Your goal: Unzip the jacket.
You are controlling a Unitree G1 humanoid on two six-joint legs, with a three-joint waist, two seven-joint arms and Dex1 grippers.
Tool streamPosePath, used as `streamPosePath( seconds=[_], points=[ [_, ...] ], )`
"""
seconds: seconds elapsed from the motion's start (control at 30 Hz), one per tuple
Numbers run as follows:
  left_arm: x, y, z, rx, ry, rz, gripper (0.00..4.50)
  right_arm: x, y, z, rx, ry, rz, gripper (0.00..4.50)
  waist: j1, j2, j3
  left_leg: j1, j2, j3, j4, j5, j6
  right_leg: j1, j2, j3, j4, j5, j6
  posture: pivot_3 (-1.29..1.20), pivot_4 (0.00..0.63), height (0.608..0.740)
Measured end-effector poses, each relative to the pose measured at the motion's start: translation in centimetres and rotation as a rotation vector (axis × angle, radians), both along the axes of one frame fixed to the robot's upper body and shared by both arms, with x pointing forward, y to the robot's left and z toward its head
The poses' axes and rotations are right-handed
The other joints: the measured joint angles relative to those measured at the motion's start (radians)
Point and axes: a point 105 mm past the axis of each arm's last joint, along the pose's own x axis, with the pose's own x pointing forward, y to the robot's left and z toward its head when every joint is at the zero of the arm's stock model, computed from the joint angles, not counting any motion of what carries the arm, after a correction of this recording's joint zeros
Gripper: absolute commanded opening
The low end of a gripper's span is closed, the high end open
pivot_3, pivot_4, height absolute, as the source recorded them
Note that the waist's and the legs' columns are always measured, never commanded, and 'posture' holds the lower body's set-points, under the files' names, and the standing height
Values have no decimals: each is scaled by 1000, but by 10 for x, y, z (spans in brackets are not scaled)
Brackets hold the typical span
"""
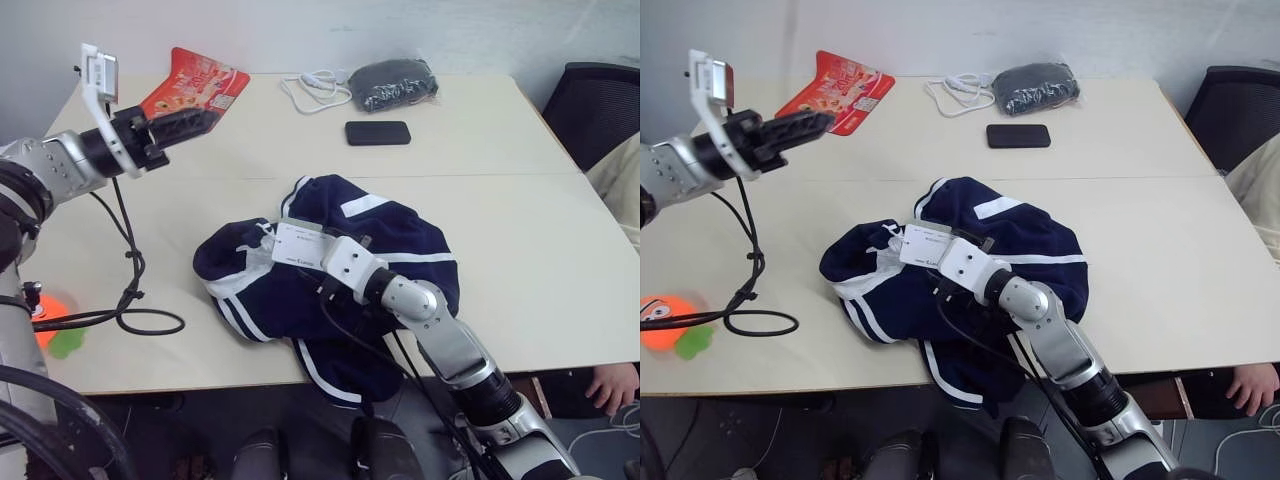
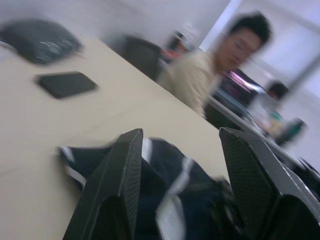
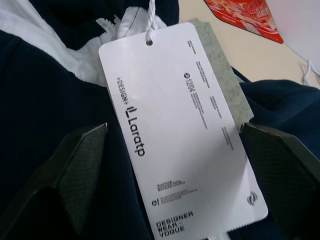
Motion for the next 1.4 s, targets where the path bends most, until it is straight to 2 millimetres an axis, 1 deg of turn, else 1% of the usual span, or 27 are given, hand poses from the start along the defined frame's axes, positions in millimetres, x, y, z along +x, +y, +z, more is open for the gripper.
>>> streamPosePath(
  seconds=[0.07, 0.1, 0.13, 0.17, 0.2, 0.27, 0.33, 0.4, 0.47, 0.6, 0.77, 0.83, 0.97, 1.17, 1.27, 1.4],
  points=[
    [-5, 21, -18, 109, 8, 49, 2545, -3, 5, -1, -14, -20, 24, 4483, -16, 0, 0, 2, 1, 0, -3, 1, -1, 0, 0, 0, 0, 0, 0, 0, 150, 740],
    [-7, 27, -26, 161, 1, 59, 2545, -3, 7, -2, -21, -24, 31, 4483, -18, 0, 0, 3, 1, 0, -4, 1, -1, 0, 0, 0, 0, 0, 0, 0, 150, 740],
    [-9, 34, -34, 243, -37, 65, 2545, -4, 9, -5, -34, -25, 38, 4483, -18, 0, 0, 3, 1, 0, -4, 1, -1, 0, 0, 0, 0, 0, 0, 0, 150, 740],
    [-10, 37, -37, 284, -66, 65, 2545, -5, 11, -7, -40, -24, 43, 4483, -18, 0, 0, 3, 1, 0, -4, 1, -1, 0, 0, 0, 1, 0, 0, 0, 150, 740],
    [-11, 41, -43, 366, -126, 56, 2545, -5, 14, -9, -48, -32, 49, 4483, -18, 0, 0, 3, 1, 0, -4, 1, -1, 0, 0, 0, 1, 0, 0, 0, 150, 740],
    [-14, 44, -56, 502, -226, 19, 2545, -5, 20, -11, -51, -36, 53, 4483, -18, 0, 0, 4, 0, 0, -4, 1, -1, 0, -1, 0, 1, 0, 0, 0, 150, 740],
    [-17, 43, -69, 608, -306, -38, 2545, -3, 25, -13, -59, -41, 53, 4483, -15, -1, 0, 4, 0, -1, -4, 1, -1, 1, -1, 0, 1, 0, 0, 0, 150, 740],
    [-18, 37, -78, 694, -399, -107, 2545, -1, 27, -13, -71, -54, 46, 4483, -13, -1, -1, 3, 0, -2, -3, 1, -1, 2, -1, 0, 1, 0, 0, 0, 150, 740],
    [-18, 29, -82, 739, -487, -161, 2545, 1, 28, -10, -85, -87, 39, 4483, -13, -2, -1, 3, 0, -2, -2, 1, -1, 2, -1, 0, 1, 0, 0, 0, 150, 740],
    [-15, 17, -86, 761, -579, -196, 2545, 3, 30, 1, -95, -173, 23, 4483, -16, -2, -1, 3, 0, -2, -3, 1, -1, 2, -1, -1, 1, 0, 0, 0, 150, 740],
    [-12, 16, -82, 758, -608, -169, 2545, 6, 31, 8, -105, -228, 13, 4483, -19, -2, -1, 4, 0, -1, -3, 1, -1, 2, -1, -1, 1, 0, 0, 0, 150, 740],
    [-11, 16, -81, 755, -612, -152, 2545, 8, 31, 6, -131, -252, 16, 4483, -19, -2, -1, 4, 0, -2, -3, 1, -1, 2, -1, -1, 1, 0, 0, 0, 150, 740],
    [-9, 16, -80, 751, -620, -133, 2545, 8, 34, -7, -189, -267, 43, 4483, -19, -2, -1, 4, 0, -2, -3, 0, -1, 2, -2, -1, 1, 0, 0, 0, 150, 740],
    [-8, 12, -81, 746, -631, -136, 2545, 1, 42, -9, -200, -289, 83, 4483, -19, -2, -1, 4, 0, -2, -3, 0, -1, 2, -2, -1, 1, 0, 0, 0, 150, 740],
    [-7, 11, -83, 743, -629, -142, 2545, 5, 46, -11, -214, -314, 76, 4483, -19, -2, -1, 4, 0, -2, -3, 1, -1, 2, -2, -2, 1, 0, 0, 0, 150, 740],
    [-6, 9, -83, 739, -631, -140, 2545, 14, 47, -9, -236, -373, 49, 4483, -20, -2, -1, 4, 0, -2, -3, 1, -1, 2, -2, -2, 1, 0, 0, 0, 150, 740]
  ],
)
